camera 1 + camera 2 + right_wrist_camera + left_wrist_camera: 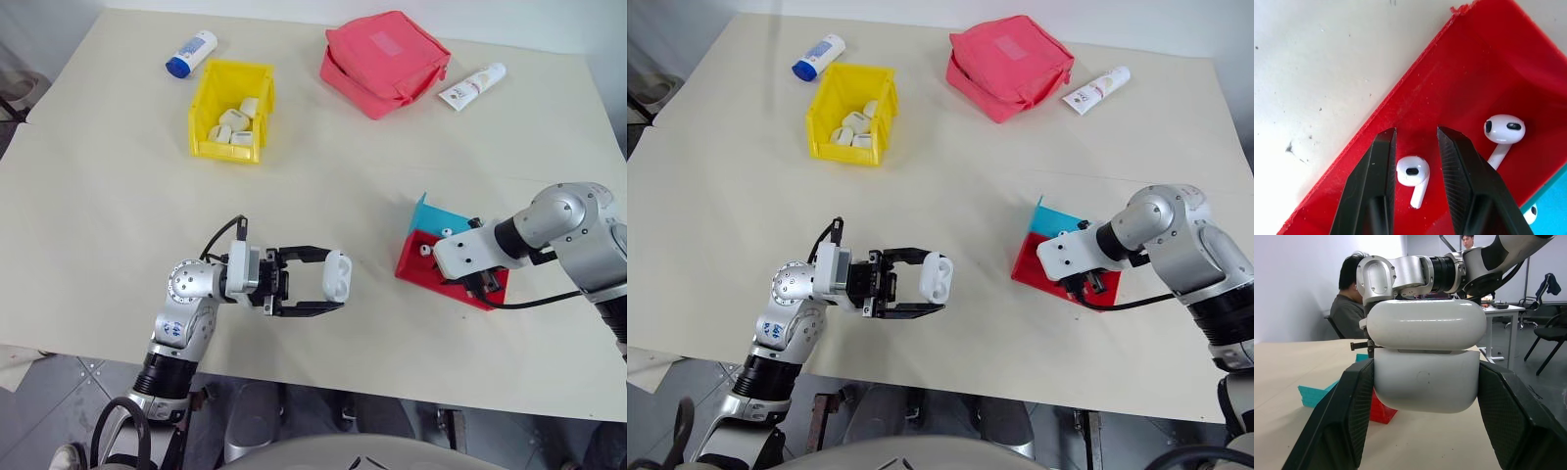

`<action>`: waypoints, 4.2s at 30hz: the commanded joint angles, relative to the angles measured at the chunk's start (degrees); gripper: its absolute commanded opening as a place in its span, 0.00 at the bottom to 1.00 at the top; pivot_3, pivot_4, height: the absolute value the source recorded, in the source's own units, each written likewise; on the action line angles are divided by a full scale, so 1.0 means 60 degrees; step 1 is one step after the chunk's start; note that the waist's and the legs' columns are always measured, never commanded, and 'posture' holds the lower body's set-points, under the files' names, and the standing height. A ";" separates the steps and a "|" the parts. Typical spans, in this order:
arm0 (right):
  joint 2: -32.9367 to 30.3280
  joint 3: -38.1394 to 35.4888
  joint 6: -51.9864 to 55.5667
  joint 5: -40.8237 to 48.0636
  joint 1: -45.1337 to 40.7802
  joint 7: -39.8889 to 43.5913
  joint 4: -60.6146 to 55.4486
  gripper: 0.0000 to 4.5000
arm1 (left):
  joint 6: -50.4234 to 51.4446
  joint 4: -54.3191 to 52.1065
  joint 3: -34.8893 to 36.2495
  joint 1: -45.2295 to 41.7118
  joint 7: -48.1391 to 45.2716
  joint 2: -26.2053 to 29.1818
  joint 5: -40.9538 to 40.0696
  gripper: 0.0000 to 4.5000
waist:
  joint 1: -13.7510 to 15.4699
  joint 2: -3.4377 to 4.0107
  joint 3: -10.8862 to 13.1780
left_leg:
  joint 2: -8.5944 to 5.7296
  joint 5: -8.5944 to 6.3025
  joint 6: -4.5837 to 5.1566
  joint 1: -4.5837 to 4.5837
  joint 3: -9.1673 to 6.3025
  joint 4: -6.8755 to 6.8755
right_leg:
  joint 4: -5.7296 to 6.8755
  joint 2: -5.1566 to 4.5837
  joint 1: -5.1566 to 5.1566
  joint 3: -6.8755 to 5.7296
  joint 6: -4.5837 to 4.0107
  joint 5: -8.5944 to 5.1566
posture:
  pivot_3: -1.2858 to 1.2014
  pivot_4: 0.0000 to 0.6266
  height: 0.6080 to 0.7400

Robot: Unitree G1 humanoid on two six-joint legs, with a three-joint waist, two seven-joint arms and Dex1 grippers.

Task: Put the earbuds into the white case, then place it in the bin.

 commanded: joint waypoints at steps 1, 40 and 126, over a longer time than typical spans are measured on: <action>-0.0205 -0.0163 -0.0191 -0.0221 -0.0179 0.0063 0.0226 0.30 | -0.0154 -0.0188 -0.0018 -0.0026 -0.0017 -0.0011 -0.0009 0.62 | -0.0003 0.0000 0.0000 | 0.0000 0.0000 0.0000 0.0000 0.0000 0.0000 | 0.0000 0.0000 0.0000 0.0000 0.0000 0.0000 | 0.52 0.24 1.00; -0.1219 -0.1810 0.2011 0.1413 0.1170 -0.0068 -0.1347 0.30 | -0.0105 -0.0584 -0.0084 0.0316 0.0131 0.0017 0.0041 0.62 | 0.0022 0.0002 0.0002 | -0.0003 -0.0003 0.0005 -0.0003 -0.0009 -0.0004 | -0.0014 -0.0009 0.0007 -0.0012 0.0000 0.0000 | 0.52 0.24 1.00; -0.0476 -0.0100 0.6968 0.0320 0.0332 -0.1923 -0.2674 0.30 | -0.0096 -0.0249 -0.0114 -0.0023 0.0042 -0.0008 0.0017 0.62 | 0.0004 0.0015 0.0009 | -0.0005 -0.0003 0.0004 -0.0008 -0.0014 -0.0008 | -0.0021 -0.0010 0.0007 -0.0017 0.0000 0.0000 | 0.52 0.24 1.00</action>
